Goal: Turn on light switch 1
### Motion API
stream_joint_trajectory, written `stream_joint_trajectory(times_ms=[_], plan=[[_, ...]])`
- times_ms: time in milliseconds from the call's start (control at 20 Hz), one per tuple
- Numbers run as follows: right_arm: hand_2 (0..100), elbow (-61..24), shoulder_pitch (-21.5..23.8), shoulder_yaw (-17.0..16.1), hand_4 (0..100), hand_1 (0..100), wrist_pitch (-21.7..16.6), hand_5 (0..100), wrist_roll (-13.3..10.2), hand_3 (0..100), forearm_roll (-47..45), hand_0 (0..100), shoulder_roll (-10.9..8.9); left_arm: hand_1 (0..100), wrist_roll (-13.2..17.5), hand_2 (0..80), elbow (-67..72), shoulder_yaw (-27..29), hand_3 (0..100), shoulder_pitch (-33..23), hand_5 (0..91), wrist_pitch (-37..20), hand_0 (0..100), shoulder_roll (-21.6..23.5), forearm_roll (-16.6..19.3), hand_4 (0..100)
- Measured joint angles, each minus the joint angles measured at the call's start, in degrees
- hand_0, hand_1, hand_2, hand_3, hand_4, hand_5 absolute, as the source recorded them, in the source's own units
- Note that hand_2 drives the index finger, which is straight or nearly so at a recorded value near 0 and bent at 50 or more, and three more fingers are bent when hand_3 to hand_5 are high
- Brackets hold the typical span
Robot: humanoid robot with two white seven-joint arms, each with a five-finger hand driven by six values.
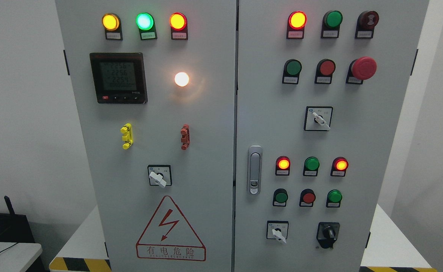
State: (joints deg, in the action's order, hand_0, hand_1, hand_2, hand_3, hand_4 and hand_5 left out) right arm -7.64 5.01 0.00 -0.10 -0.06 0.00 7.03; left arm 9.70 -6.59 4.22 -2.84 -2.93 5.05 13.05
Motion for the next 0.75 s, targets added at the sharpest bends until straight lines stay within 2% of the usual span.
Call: stream_joint_trajectory(times_ms=[750], plan=[[0,0.0,0.0,0.0,0,39,0.0,0,0.0,0,0.0,12,0.00,2,0.0,0.0,2.6,-3.1,0,0.4,0.0,0.1,28,-1.2,-0.5,0]])
